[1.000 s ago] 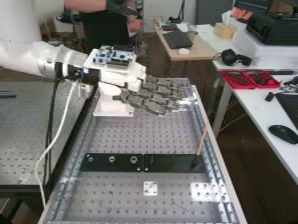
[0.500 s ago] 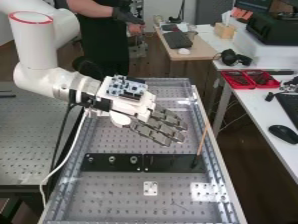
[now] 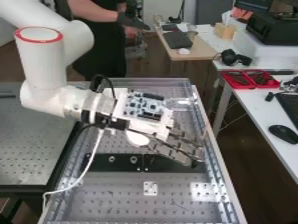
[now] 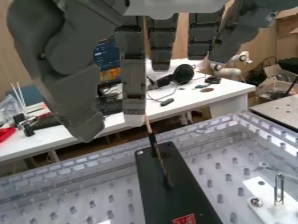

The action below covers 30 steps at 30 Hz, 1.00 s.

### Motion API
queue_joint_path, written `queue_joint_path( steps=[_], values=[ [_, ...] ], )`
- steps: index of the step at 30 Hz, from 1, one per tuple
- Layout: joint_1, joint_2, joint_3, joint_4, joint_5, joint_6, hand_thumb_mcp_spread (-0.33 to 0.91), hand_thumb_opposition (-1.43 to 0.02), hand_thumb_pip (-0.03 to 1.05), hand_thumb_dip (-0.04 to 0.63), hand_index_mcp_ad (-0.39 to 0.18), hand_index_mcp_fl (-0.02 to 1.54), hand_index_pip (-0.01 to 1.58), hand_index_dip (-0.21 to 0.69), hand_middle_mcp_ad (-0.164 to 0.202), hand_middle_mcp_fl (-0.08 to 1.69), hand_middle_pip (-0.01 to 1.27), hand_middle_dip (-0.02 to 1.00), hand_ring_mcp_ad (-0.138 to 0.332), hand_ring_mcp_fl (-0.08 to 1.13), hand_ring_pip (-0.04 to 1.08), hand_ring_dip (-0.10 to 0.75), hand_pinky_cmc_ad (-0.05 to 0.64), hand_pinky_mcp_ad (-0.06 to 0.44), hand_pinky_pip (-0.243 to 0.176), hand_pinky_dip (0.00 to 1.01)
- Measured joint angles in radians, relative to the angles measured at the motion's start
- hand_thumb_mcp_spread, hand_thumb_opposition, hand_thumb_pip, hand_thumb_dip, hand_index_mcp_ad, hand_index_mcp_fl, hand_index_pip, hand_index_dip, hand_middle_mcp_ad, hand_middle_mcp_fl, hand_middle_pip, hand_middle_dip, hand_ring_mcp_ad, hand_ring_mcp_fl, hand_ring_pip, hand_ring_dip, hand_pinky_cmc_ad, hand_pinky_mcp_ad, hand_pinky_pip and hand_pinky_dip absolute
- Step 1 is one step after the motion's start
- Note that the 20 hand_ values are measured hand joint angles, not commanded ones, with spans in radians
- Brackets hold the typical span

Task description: Grab the drill bit and place it in the clear container

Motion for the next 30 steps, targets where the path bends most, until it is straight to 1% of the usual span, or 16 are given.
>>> queue_joint_path(
  steps=[5, 11, 12, 13, 16, 18, 20, 21, 22, 26, 27, 30],
  values=[
    [-0.035, -0.042, 0.041, 0.006, -0.062, -0.015, 0.38, -0.83, 0.70, 0.253, -0.005, 0.40, 1.00, 0.164, 0.075, 0.12, 0.13, 0.11, 0.182, 0.00, 0.08, -0.012, 0.215, 0.120, -0.094, 0.29],
    [-0.059, -0.068, 0.059, 0.043, -0.118, -0.015, 0.38, -0.83, 0.69, 0.251, -0.007, 0.39, 1.08, 0.164, 0.075, 0.13, 0.13, 0.13, 0.182, 0.00, 0.06, -0.007, 0.215, 0.117, -0.094, 0.25],
    [-0.061, -0.073, 0.062, 0.046, -0.126, -0.018, 0.37, -0.83, 0.69, 0.251, -0.009, 0.38, 1.09, 0.164, 0.073, 0.14, 0.13, 0.13, 0.185, 0.00, 0.08, -0.003, 0.215, 0.120, -0.094, 0.25],
    [-0.063, -0.078, 0.065, 0.049, -0.134, -0.021, 0.39, -0.83, 0.69, 0.251, -0.009, 0.38, 1.11, 0.164, 0.073, 0.13, 0.13, 0.13, 0.182, 0.00, 0.08, -0.003, 0.215, 0.120, -0.094, 0.25],
    [-0.070, -0.094, 0.078, 0.061, -0.165, -0.027, 0.40, -0.83, 0.69, 0.251, -0.009, 0.38, 1.12, 0.164, 0.073, 0.19, 0.13, 0.14, 0.182, 0.00, 0.09, -0.003, 0.215, 0.120, -0.094, 0.25],
    [-0.074, -0.103, 0.086, 0.067, -0.183, -0.029, 0.40, -0.83, 0.68, 0.253, -0.014, 0.38, 1.14, 0.154, 0.073, 0.19, 0.13, 0.14, 0.182, 0.00, 0.09, -0.003, 0.215, 0.120, -0.091, 0.26],
    [-0.077, -0.111, 0.093, 0.071, -0.196, -0.035, 0.40, -0.83, 0.67, 0.253, -0.023, 0.38, 1.15, 0.143, 0.073, 0.19, 0.13, 0.14, 0.182, -0.01, 0.08, -0.003, 0.215, 0.120, -0.091, 0.22],
    [-0.078, -0.114, 0.096, 0.073, -0.201, -0.038, 0.40, -0.83, 0.67, 0.253, -0.024, 0.38, 1.15, 0.140, 0.073, 0.19, 0.13, 0.14, 0.182, -0.01, 0.08, -0.003, 0.215, 0.120, -0.091, 0.22],
    [-0.079, -0.117, 0.098, 0.074, -0.206, -0.041, 0.40, -0.83, 0.67, 0.253, -0.024, 0.37, 1.15, 0.140, 0.073, 0.19, 0.13, 0.16, 0.182, 0.00, 0.09, 0.000, 0.215, 0.120, -0.091, 0.22],
    [-0.084, -0.133, 0.109, 0.082, -0.222, -0.046, 0.43, -0.83, 0.67, 0.253, -0.028, 0.38, 1.17, 0.140, 0.073, 0.21, 0.13, 0.16, 0.182, 0.00, 0.09, 0.007, 0.215, 0.117, -0.093, 0.21],
    [-0.084, -0.134, 0.109, 0.083, -0.223, -0.045, 0.43, -0.83, 0.66, 0.253, -0.028, 0.37, 1.17, 0.140, 0.075, 0.21, 0.13, 0.16, 0.182, 0.01, 0.09, 0.007, 0.215, 0.120, -0.079, 0.20],
    [-0.086, -0.138, 0.109, 0.099, -0.228, -0.041, 0.42, -0.83, 0.65, 0.253, -0.028, 0.37, 1.19, 0.140, 0.075, 0.21, 0.12, 0.16, 0.182, 0.01, 0.09, 0.010, 0.211, 0.120, -0.075, 0.19]
  ],
)
